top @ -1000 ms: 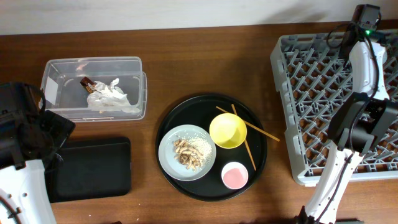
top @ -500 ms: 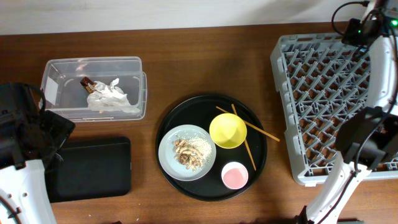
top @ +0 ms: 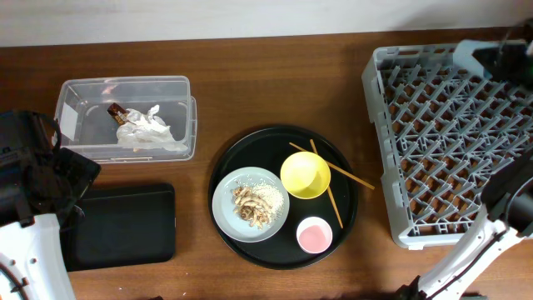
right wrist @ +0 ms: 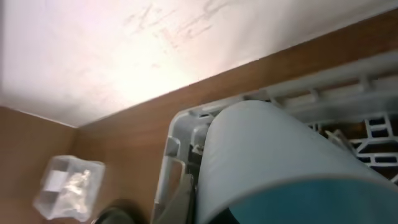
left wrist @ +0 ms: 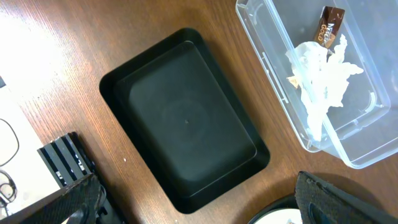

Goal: Sort waste into correct bins and load items into the dishwasher rack
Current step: 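Open the right gripper to release the cup and raise it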

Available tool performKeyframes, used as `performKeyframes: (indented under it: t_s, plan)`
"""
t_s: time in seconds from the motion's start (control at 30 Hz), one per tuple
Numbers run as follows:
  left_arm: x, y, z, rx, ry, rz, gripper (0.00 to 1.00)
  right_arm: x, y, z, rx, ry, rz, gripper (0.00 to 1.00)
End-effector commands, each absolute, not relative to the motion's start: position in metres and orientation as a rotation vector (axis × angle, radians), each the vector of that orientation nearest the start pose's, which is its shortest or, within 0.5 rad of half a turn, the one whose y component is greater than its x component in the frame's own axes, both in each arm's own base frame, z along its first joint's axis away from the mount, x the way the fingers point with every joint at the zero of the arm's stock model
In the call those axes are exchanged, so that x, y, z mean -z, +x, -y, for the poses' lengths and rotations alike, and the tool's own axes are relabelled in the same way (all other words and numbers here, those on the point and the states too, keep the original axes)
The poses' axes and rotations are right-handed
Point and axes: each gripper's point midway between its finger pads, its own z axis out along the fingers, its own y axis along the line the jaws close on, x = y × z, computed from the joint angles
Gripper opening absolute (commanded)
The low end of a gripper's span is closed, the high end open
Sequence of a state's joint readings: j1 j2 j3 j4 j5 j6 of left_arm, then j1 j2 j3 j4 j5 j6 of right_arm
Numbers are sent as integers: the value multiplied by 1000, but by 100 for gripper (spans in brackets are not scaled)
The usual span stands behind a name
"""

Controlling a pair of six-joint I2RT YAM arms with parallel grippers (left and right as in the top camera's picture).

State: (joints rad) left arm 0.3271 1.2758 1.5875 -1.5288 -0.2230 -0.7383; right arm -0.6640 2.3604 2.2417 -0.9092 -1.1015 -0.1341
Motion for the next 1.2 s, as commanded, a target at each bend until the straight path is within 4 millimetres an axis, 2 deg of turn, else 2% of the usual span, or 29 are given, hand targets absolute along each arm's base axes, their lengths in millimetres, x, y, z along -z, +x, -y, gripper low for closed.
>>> performKeyframes:
  t_s: [0.0,0.23,0.37,0.53,0.73,0.8,0.83,0.93,1.03,1.1,1.17]
  plan:
    - [-274,214,-114,-197,-1454,-2318,99,-199,507,216,-1202,136,-1891,4]
    - [-274,214,-114,-197,-1454,-2318,99,-177,510,241,-1220,154,-1840,4]
    - [-274,214,-114,-197,-1455,-2317,99,-153,508,254,-1226,231,-1861,4]
    - [-274,214,-114,-197,-1455,-2317,99,-125,503,264,-1263,300,-1863,4]
    - [-274,214,-114,-198,-1455,-2317,99,-115,503,263,-1298,329,-1860,4]
    - [-274,214,-114,-197,-1455,-2317,99,-113,502,267,-1321,395,-1869,4]
    - [-274,214,-114,-197,-1454,-2318,99,-105,499,273,-1318,491,-1901,4]
    - [-274,214,-114,-197,-1454,-2318,99,-92,490,283,-1294,612,-1951,4]
    - [-274,214,-114,-197,-1455,-2318,99,-75,473,299,-1179,784,-2065,5]
    - [-274,214,-114,-197,-1454,-2318,99,-73,464,306,-1113,843,-2111,7]
    - [-274,214,-114,-197,-1455,-2317,99,-81,460,308,-1108,856,-2108,13]
